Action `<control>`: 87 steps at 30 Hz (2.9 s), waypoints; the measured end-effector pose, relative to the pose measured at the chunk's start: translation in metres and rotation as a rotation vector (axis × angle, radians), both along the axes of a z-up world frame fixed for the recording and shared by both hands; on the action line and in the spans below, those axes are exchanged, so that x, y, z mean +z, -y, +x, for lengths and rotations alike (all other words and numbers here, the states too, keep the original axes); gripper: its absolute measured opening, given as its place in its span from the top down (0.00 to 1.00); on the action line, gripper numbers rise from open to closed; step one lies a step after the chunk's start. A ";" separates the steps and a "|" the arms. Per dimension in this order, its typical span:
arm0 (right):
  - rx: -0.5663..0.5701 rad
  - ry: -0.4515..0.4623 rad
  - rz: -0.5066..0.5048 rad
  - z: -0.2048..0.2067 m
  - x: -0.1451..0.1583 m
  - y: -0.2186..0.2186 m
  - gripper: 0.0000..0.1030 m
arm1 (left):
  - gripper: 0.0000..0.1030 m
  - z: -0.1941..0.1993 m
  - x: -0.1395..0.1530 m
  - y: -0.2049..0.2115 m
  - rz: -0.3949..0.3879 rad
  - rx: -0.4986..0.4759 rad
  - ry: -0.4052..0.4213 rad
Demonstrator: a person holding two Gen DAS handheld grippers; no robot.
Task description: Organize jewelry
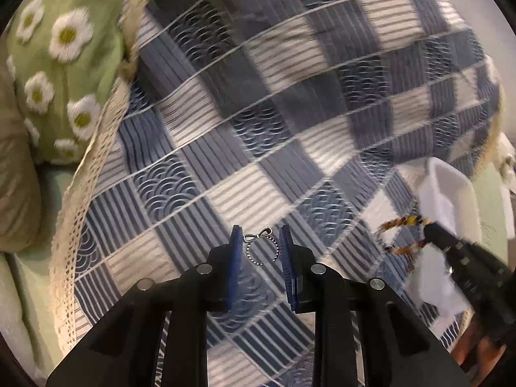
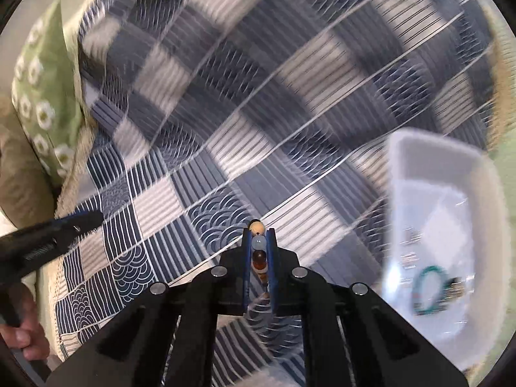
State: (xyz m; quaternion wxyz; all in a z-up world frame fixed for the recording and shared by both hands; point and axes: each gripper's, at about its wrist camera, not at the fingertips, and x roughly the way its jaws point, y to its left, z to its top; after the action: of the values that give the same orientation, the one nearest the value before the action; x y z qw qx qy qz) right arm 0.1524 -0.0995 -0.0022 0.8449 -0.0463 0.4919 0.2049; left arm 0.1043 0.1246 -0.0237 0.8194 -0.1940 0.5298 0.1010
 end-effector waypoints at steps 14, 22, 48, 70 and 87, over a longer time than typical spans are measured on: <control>-0.240 0.039 -0.048 0.027 0.031 0.178 0.90 | 0.79 0.051 0.037 0.188 -0.004 -0.322 0.082; -0.296 -0.089 0.003 0.054 -0.014 0.221 0.90 | 0.79 0.099 -0.001 0.294 -0.029 -0.458 0.020; -0.317 -0.198 0.083 0.071 -0.041 0.232 0.90 | 0.53 0.103 -0.027 0.305 0.031 -0.415 0.003; -0.307 -0.099 -0.059 0.043 -0.009 0.208 0.32 | 0.28 0.070 0.020 0.268 0.105 -0.390 0.069; -0.371 0.054 -0.127 -0.083 -0.019 0.174 0.16 | 0.16 0.002 0.031 0.232 0.166 -0.383 0.134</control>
State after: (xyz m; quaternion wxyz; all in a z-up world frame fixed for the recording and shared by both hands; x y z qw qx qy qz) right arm 0.0692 -0.2731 -0.0210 0.8764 -0.0135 0.4812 0.0130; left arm 0.1067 -0.1079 0.0077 0.8701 -0.0280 0.4913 -0.0262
